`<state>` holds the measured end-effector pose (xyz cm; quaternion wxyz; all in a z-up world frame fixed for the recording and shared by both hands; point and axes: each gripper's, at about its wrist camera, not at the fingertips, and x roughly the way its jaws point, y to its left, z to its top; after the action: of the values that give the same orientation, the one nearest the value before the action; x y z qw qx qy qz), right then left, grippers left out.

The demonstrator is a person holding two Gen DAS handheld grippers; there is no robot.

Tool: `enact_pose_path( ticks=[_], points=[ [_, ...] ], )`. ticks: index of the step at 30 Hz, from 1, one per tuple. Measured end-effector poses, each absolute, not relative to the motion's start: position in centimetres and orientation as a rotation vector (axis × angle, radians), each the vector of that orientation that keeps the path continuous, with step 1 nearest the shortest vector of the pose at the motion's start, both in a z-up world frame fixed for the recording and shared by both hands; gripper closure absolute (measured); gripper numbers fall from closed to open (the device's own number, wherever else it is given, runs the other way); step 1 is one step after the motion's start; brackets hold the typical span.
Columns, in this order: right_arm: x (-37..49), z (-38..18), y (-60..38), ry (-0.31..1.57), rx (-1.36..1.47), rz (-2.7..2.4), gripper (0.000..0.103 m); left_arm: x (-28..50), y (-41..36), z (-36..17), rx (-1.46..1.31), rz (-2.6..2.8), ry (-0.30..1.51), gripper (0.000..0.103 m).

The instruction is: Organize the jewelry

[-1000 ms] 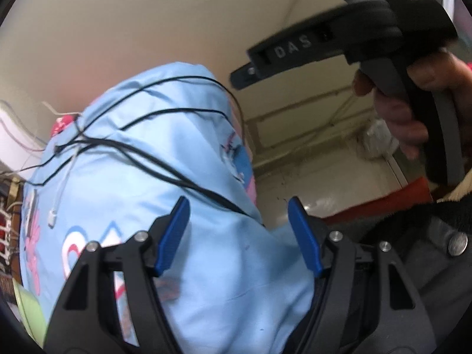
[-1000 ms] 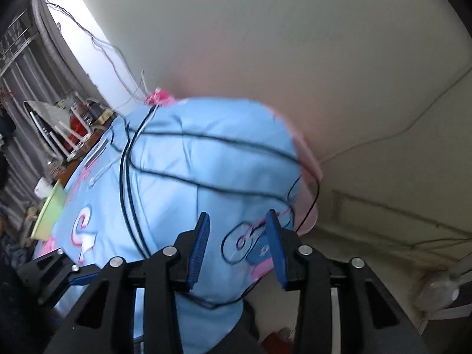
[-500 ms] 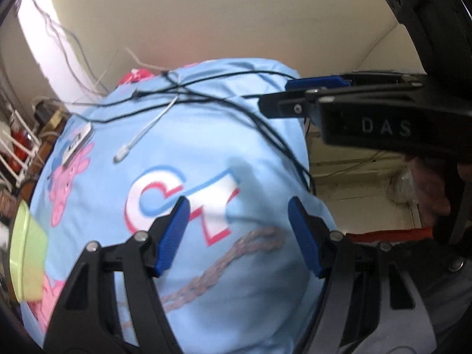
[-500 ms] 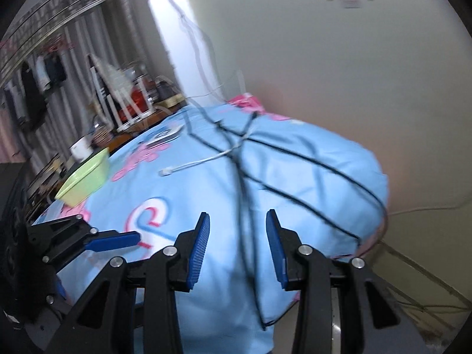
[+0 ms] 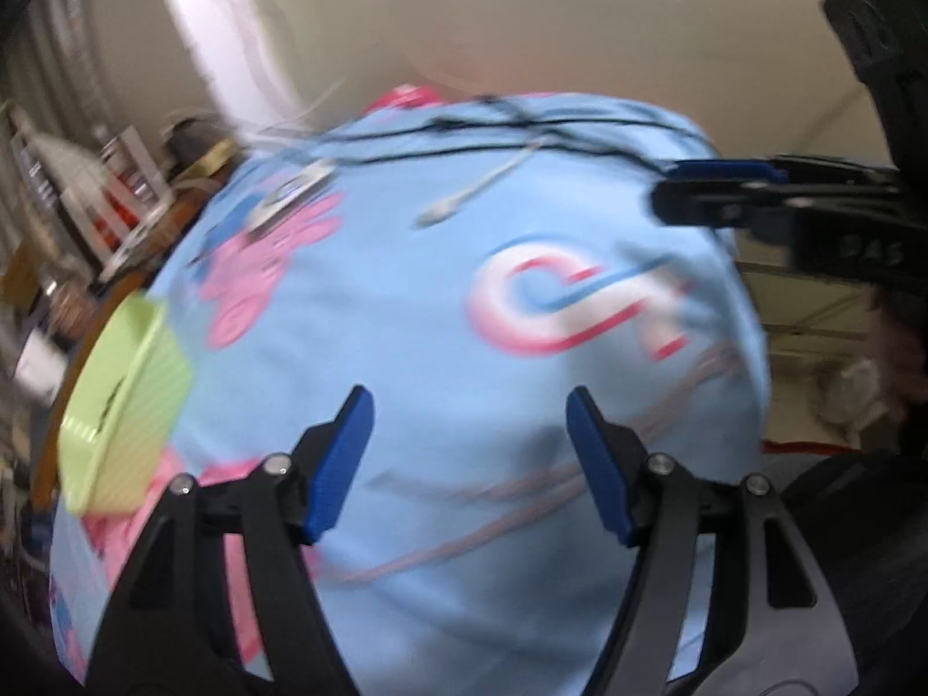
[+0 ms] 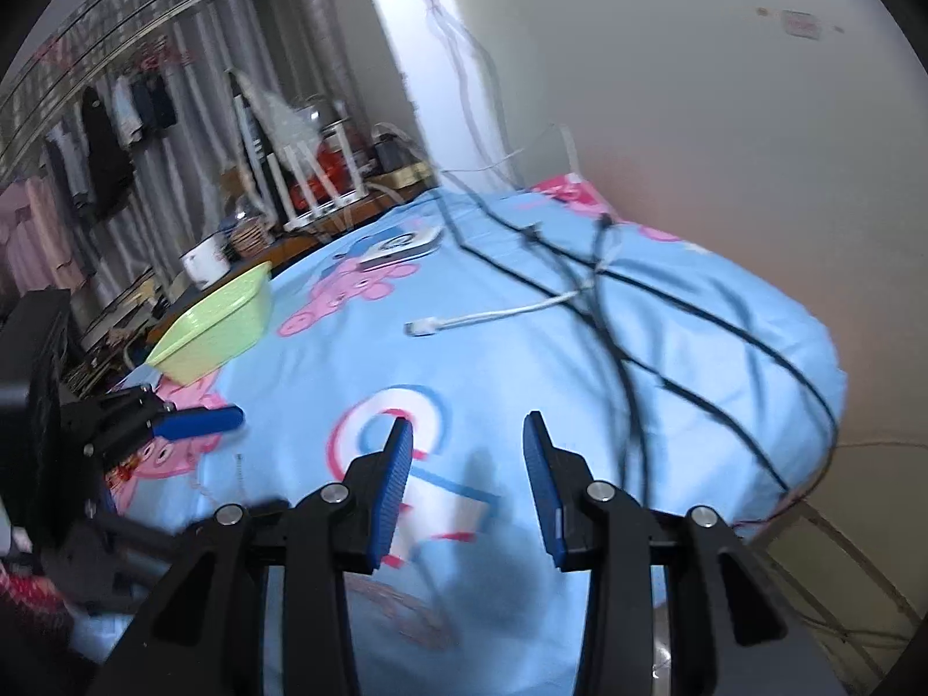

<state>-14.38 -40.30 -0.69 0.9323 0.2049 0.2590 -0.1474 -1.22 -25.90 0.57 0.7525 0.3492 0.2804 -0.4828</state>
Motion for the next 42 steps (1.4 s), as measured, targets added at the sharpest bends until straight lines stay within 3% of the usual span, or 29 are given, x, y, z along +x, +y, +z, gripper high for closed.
enact_pose_path(
  ticks=[9, 16, 17, 18, 23, 25, 33, 42],
  points=[
    [-12.9, 0.0, -37.1, 0.611, 0.319, -0.094, 0.095, 3.0, -19.8, 0.1, 0.678, -1.029, 0.715, 0.036],
    [-9.9, -2.1, -31.4, 0.796, 0.068, 0.110, 0.095, 4.4, -17.6, 0.2, 0.662, -0.948, 0.712, 0.036],
    [-9.8, -2.2, -30.8, 0.770, 0.021, 0.100, 0.103, 4.8, -16.9, 0.4, 0.650, -0.930, 0.714, 0.036],
    [-9.6, -2.2, -30.6, 0.766, 0.011, 0.110, 0.103, 5.1, -16.3, 0.7, 0.635, -0.919, 0.713, 0.036],
    [-4.7, -0.8, -30.9, 0.772, 0.118, 0.174, 0.103, 6.8, -12.1, 2.3, 0.512, -0.868, 0.720, 0.036],
    [-2.5, 0.1, -30.6, 0.755, 0.199, 0.242, 0.103, 7.2, -10.4, 2.8, 0.465, -0.853, 0.729, 0.032],
    [5.4, 6.7, -26.7, 0.670, 0.439, 0.568, 0.103, 6.2, -7.9, 3.7, 0.324, -0.849, 0.723, 0.028],
    [6.4, 12.6, -25.9, 0.535, 0.402, 0.629, 0.103, 6.8, -7.9, 4.4, 0.256, -0.820, 0.715, 0.028]
  ],
)
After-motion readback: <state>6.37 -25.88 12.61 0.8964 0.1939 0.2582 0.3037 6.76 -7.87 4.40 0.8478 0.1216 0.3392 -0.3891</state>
